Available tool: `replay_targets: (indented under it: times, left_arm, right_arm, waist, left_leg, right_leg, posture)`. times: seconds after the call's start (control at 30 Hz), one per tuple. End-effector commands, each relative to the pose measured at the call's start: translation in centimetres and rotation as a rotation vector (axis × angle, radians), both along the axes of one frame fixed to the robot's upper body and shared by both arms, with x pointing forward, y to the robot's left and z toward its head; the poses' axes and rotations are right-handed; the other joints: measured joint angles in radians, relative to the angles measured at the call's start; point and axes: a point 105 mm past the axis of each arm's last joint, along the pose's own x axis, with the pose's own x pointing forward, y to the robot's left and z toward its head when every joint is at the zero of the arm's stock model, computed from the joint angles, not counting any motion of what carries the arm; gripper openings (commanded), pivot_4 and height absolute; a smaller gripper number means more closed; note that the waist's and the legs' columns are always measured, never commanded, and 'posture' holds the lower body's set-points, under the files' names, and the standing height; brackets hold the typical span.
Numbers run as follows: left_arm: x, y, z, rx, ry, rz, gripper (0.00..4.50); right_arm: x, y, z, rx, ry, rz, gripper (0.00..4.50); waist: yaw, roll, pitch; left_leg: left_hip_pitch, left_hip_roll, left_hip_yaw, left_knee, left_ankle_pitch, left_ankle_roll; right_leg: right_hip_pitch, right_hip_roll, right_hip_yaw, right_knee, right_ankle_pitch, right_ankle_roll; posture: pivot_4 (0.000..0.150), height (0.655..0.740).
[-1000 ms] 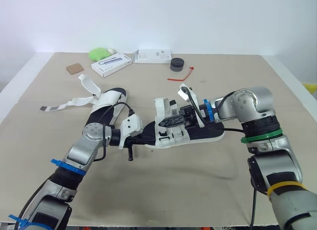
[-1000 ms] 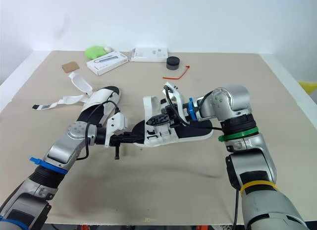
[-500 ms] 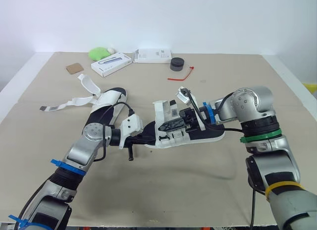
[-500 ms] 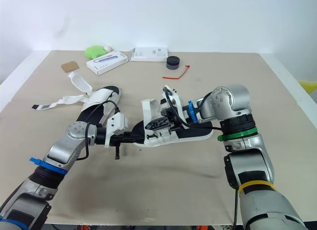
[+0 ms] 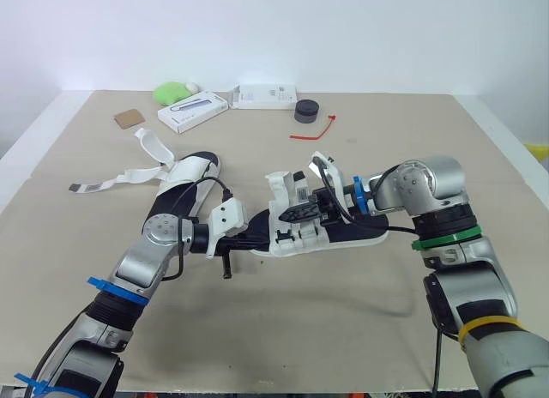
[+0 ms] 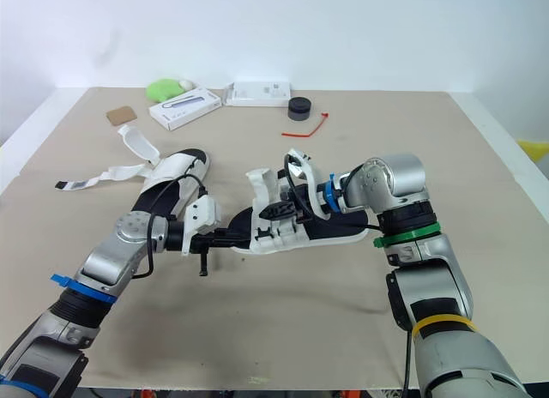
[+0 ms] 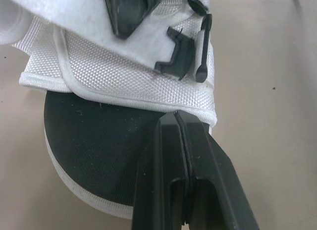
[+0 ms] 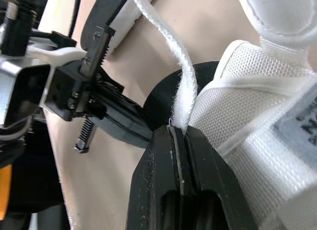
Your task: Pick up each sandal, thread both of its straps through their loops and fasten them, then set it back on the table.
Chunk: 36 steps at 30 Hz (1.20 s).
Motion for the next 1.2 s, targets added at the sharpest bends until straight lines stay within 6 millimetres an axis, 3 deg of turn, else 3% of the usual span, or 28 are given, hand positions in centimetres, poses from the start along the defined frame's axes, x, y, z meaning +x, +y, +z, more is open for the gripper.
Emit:
replay_targets:
  times: [0.03,0.33,0.63,1.2]
  left_arm:
    - [-0.2,0.4,-0.1,0.008,0.003,0.011,0.0]
    - [-0.1,0.4,-0.1,0.009,0.005,0.013,0.0]
    - [-0.1,0.4,-0.1,0.011,0.004,0.012,0.0]
    - [-0.1,0.4,-0.1,0.013,0.005,0.009,0.0]
  right_arm:
    - [0.0,-0.2,1.0,0.017,-0.019,0.003,0.04]
    - [-1.1,0.2,1.2,-0.004,-0.053,0.067,0.04]
    - [-2.2,1.0,3.5,0.067,-0.044,0.101,0.04]
    - [-1.8,0.8,3.8,0.104,-0.003,0.054,0.04]
  waist:
    - [0.0,0.0,0.0]
    - [0.0,0.0,0.0]
    - [0.0,0.0,0.0]
    - [0.0,0.0,0.0]
  left_leg:
    - [0.0,0.0,0.0,0.0,0.0,0.0]
    - [-0.001,0.0,0.0,0.0,0.0,0.0]
    - [-0.001,0.0,0.0,0.0,0.0,0.0]
    - [-0.001,0.0,0.0,0.0,0.0,0.0]
  right_leg:
    - [0.0,0.0,0.0,0.0,0.0,0.0]
    - [-0.001,0.0,0.0,0.0,0.0,0.0]
    - [-0.001,-0.001,0.0,0.0,0.0,0.0]
    - [-0.002,0.0,0.0,0.0,0.0,0.0]
  posture:
    - [0.15,0.74]
    - [0.15,0.74]
    - [0.15,0.74]
    - [0.15,0.74]
